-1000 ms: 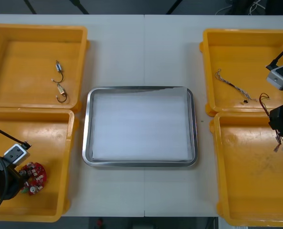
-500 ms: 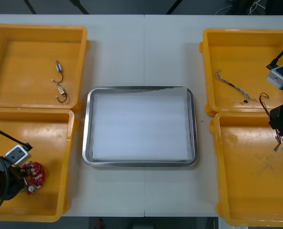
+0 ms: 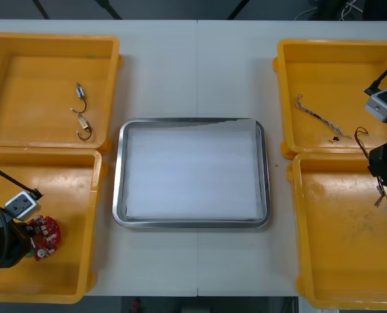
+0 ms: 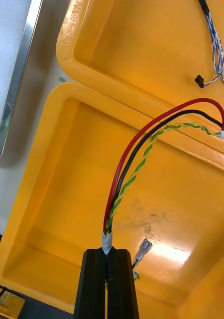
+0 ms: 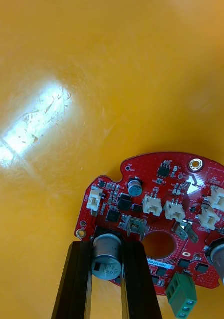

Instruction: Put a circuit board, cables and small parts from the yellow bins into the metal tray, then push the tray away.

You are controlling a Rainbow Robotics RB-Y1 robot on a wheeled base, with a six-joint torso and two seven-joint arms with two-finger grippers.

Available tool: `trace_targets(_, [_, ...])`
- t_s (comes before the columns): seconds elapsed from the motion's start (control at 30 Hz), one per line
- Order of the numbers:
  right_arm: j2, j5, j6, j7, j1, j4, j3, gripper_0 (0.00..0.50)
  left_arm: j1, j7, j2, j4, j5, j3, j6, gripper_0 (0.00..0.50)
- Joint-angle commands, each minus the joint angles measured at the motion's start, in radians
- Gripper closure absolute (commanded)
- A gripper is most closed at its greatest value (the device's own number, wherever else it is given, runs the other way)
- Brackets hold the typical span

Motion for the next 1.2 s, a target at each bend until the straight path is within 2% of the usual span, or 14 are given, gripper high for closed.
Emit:
trace_targets(0.03, [-0.042,0.0,0.004,0.027,-0.028,-0.004,-0.017,0.5,-0.014,-0.079,0.099,-0.066,0.134,0.11,0.036,0.5])
trace_targets(0.17, [-0.042,0.0,0.004,0.027,-0.028,-0.004,-0.017,0.5,-0.014,-0.078,0.1,-0.098,0.24,0.206,0.134,0.5])
trace_targets(0.23, [-0.042,0.0,0.004,0.027,-0.028,-0.004,-0.017,0.5,-0.022,-0.078,0.1,-0.107,0.323,0.284,0.212,0.5])
trace_targets(0.33, [-0.042,0.0,0.004,0.027,-0.028,-0.004,-0.017,0.5,-0.037,-0.076,0.096,-0.107,0.406,0.365,0.304,0.5])
trace_targets(0.47, [-0.042,0.0,0.004,0.027,-0.028,-0.004,-0.017,0.5,-0.068,-0.07,0.082,-0.101,0.486,0.443,0.42,0.5])
trace_targets(0.53, [-0.042,0.0,0.004,0.027,-0.028,-0.004,-0.017,0.5,-0.08,-0.061,0.082,-0.101,0.555,0.502,0.485,0.5])
trace_targets(0.73, [-0.042,0.0,0.004,0.027,-0.028,-0.004,-0.017,0.5,-0.126,-0.027,0.076,-0.098,0.67,0.633,0.653,0.5])
trace_targets(0.83, [-0.042,0.0,0.004,0.027,-0.028,-0.004,-0.017,0.5,-0.175,0.027,0.06,-0.096,0.699,0.658,0.731,0.5])
trace_targets(1.0, [-0.042,0.0,0.004,0.027,-0.028,-0.004,-0.017,0.5,-0.277,0.12,0.046,-0.098,0.702,0.655,0.84,0.5])
trace_targets(1.1, [-0.042,0.0,0.004,0.027,-0.028,-0.004,-0.017,0.5,-0.341,0.177,0.043,-0.098,0.705,0.618,0.872,0.5])
trace_targets(1.2, [-0.042,0.0,0.004,0.027,-0.028,-0.004,-0.017,0.5,-0.429,0.252,0.03,-0.098,0.684,0.529,0.889,0.5])
